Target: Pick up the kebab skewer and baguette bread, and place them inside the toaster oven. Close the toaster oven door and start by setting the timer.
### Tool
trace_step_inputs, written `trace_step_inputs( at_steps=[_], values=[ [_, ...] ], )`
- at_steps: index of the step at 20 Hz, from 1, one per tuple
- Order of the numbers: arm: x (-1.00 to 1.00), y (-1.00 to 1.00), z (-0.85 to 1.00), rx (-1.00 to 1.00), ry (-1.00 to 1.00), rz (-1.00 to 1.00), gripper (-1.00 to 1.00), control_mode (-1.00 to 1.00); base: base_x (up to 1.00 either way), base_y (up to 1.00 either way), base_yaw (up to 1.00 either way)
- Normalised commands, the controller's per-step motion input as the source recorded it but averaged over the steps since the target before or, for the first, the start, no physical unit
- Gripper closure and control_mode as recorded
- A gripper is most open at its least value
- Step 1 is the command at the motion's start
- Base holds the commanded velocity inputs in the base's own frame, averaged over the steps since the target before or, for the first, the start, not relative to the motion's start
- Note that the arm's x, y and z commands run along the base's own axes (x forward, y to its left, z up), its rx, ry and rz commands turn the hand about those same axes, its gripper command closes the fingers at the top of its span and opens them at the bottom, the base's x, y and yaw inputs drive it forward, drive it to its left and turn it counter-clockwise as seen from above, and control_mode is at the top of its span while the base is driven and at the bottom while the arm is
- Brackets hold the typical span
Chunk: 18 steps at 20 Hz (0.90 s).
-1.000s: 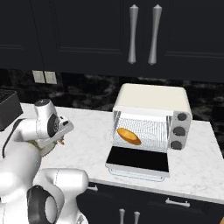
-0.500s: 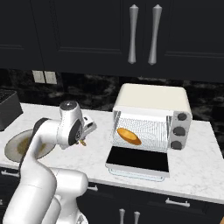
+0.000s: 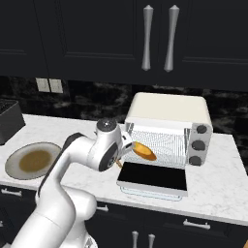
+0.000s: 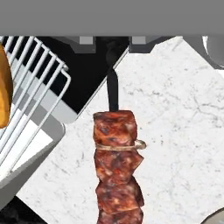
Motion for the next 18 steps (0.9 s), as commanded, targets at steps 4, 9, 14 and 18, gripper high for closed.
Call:
trace_step_inputs(
  at_steps=[4,9,14,18],
  values=[
    [0.0,-1.0,0.13,0.0,0.02,-0.15,1.0,-1.0,0.0,0.0,0.0],
    [0.01,-1.0,0.13,0.0,0.0,-0.12,1.0,-1.0,0.0,0.0,0.0],
    [0.06,-0.92,0.05,0.0,0.02,-0.09,1.0,-1.0,0.0,0.0,0.0],
    [0.17,-0.71,0.0,0.0,0.07,-0.08,1.0,-1.0,0.0,0.0,0.0]
  ],
)
